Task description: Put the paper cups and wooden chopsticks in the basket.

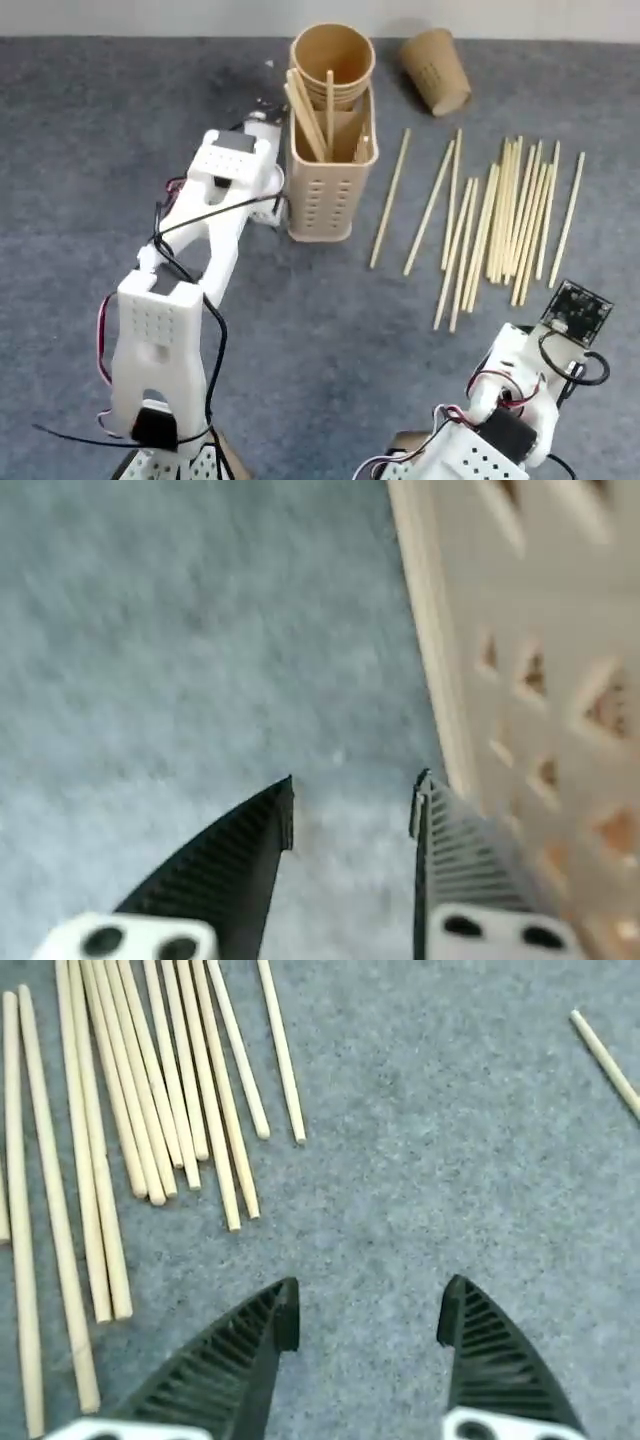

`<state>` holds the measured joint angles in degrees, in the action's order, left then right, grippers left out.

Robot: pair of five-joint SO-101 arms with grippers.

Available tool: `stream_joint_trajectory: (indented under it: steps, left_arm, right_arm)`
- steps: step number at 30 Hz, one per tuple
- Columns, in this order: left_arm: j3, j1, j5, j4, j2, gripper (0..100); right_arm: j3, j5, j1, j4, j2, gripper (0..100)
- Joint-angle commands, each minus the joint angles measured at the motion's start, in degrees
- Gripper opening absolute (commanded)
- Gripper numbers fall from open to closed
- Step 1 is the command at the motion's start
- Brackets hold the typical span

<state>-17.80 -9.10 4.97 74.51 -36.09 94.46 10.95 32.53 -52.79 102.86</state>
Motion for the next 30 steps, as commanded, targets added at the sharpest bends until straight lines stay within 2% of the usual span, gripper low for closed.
stream_joint_trajectory:
  steps: [1,8,11,15,19,25,30]
  left_arm:
    - [0.13,4.09,4.66,4.13,13.67,20]
    - [0.75,18.59,6.33,10.64,33.71,21]
    - [3.74,20.18,5.98,13.01,39.69,21]
    - [14.29,19.47,4.75,12.4,46.29,21]
    - [29.05,17.45,3.6,5.54,52.0,21]
    - [49.19,14.81,3.96,-8.7,62.02,21]
    - [61.05,12.53,3.6,-17.58,70.73,20]
  right_arm:
    - [0.84,3.52,-0.48,1.01,-0.22,23.1]
    - [-9.27,6.15,4.62,7.87,-4.26,23.1]
    - [-19.82,6.15,4.88,8.75,-14.55,23.1]
    - [-39.25,3.6,7.25,6.81,-37.58,23.1]
    - [-59.03,2.81,15.08,4.62,-64.4,23.1]
    - [-80.75,3.08,27.74,7.34,-100.26,23.1]
    - [-98.24,3.34,33.54,8.92,-125.23,23.1]
